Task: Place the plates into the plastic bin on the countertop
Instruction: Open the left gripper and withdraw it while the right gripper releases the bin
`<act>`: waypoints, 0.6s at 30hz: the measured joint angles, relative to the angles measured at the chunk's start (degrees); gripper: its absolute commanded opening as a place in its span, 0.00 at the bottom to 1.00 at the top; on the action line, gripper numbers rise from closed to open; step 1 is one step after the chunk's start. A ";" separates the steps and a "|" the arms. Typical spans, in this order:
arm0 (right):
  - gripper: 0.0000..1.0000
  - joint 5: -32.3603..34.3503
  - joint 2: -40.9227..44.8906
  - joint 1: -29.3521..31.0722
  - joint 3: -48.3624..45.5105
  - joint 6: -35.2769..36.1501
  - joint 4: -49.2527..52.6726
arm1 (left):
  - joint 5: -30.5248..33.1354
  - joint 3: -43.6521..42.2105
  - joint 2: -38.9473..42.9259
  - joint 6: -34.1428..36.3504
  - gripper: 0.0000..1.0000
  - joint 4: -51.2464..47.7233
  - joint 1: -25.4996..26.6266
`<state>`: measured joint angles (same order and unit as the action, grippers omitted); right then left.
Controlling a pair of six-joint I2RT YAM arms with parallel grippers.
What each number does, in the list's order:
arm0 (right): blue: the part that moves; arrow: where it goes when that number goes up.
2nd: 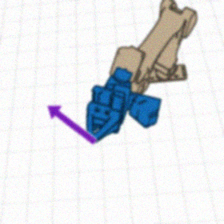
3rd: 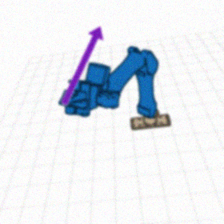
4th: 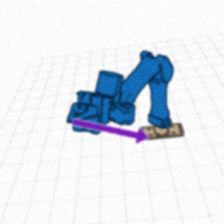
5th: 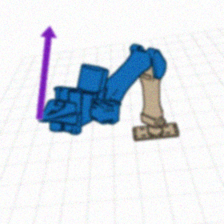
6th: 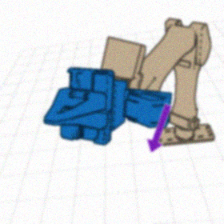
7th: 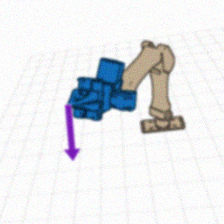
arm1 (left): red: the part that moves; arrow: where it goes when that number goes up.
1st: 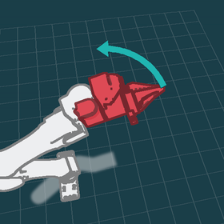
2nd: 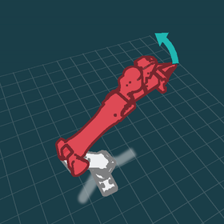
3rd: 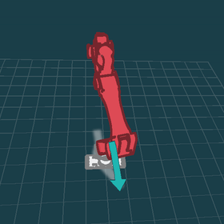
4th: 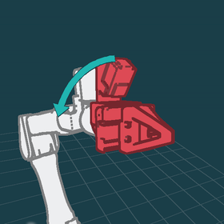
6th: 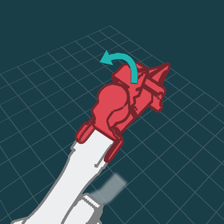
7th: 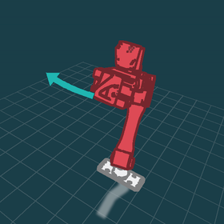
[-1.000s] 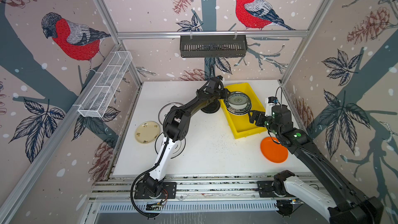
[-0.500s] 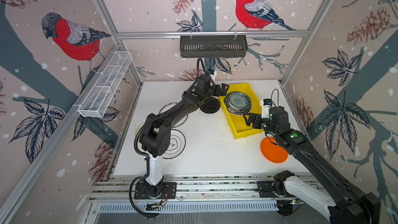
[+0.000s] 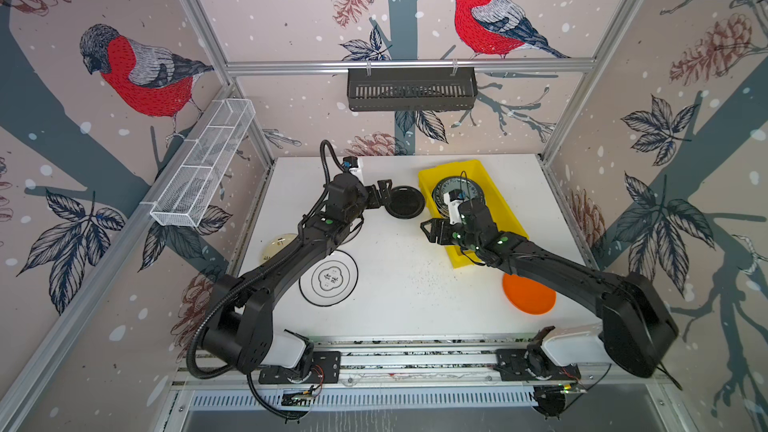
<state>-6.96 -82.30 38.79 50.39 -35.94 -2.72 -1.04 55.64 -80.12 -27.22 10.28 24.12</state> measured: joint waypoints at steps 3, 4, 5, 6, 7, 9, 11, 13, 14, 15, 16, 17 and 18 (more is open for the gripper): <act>0.64 -0.04 -5.66 1.95 4.09 -0.42 -2.47 | -0.04 -3.45 3.28 -0.24 0.98 0.46 -1.03; 0.64 -0.13 -7.26 2.45 4.96 -1.29 -3.74 | 0.11 -4.96 4.42 -0.39 0.98 1.09 -1.42; 0.64 -0.46 -8.66 2.67 5.60 -1.77 -4.66 | 0.17 -6.45 5.40 -0.72 0.98 1.57 -1.99; 0.64 -0.50 -10.34 2.75 6.32 -2.21 -5.62 | 0.33 -8.15 6.43 -1.11 0.98 2.14 -2.73; 0.64 -0.46 -12.09 2.75 6.99 -3.32 -6.38 | 0.79 -9.90 7.43 -1.49 0.98 2.51 -3.45; 0.62 -0.20 -15.23 2.82 8.41 -4.94 -7.32 | 1.01 -12.39 9.11 -2.12 0.98 2.71 -4.48; 0.62 0.35 -17.84 3.28 9.97 -6.54 -7.69 | 1.14 -14.47 10.95 -2.58 0.98 3.02 -4.94; 0.62 1.51 -20.39 4.33 12.02 -7.78 -7.89 | 1.18 -16.22 12.61 -2.75 0.98 3.69 -4.98; 0.61 2.38 -21.42 4.79 12.87 -7.93 -8.00 | 1.22 -16.83 13.22 -2.78 0.98 3.85 -5.01; 0.58 3.43 -22.43 5.14 13.66 -8.85 -8.07 | 1.27 -17.38 13.68 -2.78 0.98 4.00 -5.07; 0.56 4.63 -23.43 5.44 14.40 -9.33 -8.04 | 1.29 -17.92 14.10 -2.78 0.98 4.11 -5.16; 0.55 5.42 -24.33 5.46 14.99 -10.14 -8.00 | 1.31 -18.36 14.38 -2.78 0.98 4.09 -5.16; 0.54 6.36 -25.42 5.31 15.63 -11.02 -7.91 | 1.25 -18.82 14.58 -2.75 0.98 4.11 -5.16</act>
<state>-0.60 -107.72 44.10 66.02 -46.96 -10.63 0.21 36.82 -65.54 -29.98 14.39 18.96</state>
